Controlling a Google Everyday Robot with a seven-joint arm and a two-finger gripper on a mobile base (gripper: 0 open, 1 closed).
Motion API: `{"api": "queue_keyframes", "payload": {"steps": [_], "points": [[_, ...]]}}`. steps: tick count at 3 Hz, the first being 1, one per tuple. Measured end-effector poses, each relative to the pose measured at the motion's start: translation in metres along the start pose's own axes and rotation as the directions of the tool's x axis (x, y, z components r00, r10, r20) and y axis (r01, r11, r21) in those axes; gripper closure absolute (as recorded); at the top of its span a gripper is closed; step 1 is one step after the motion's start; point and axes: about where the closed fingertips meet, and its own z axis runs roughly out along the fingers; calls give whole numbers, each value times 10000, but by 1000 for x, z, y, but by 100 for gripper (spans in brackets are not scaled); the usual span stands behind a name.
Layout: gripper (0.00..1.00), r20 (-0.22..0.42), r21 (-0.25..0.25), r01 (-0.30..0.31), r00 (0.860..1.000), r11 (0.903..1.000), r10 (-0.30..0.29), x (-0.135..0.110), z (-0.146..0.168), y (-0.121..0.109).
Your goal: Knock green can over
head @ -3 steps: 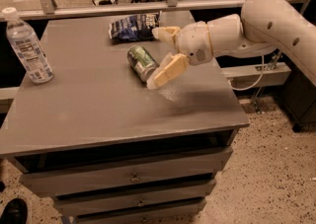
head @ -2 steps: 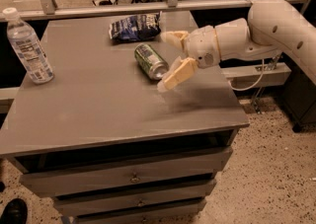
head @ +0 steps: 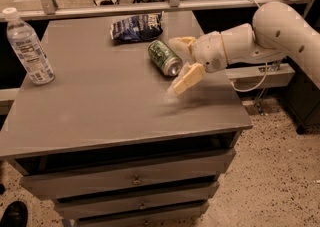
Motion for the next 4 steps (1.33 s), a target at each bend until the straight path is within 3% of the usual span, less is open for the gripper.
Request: {"api": "queue_keyframes", "payload": {"steps": [2,4], "points": [[0,-387,84,-106,9992,9999,109,22,-9,-3],[0,-633,326,-3,9980,9995,24,27,-26,-11]]}}
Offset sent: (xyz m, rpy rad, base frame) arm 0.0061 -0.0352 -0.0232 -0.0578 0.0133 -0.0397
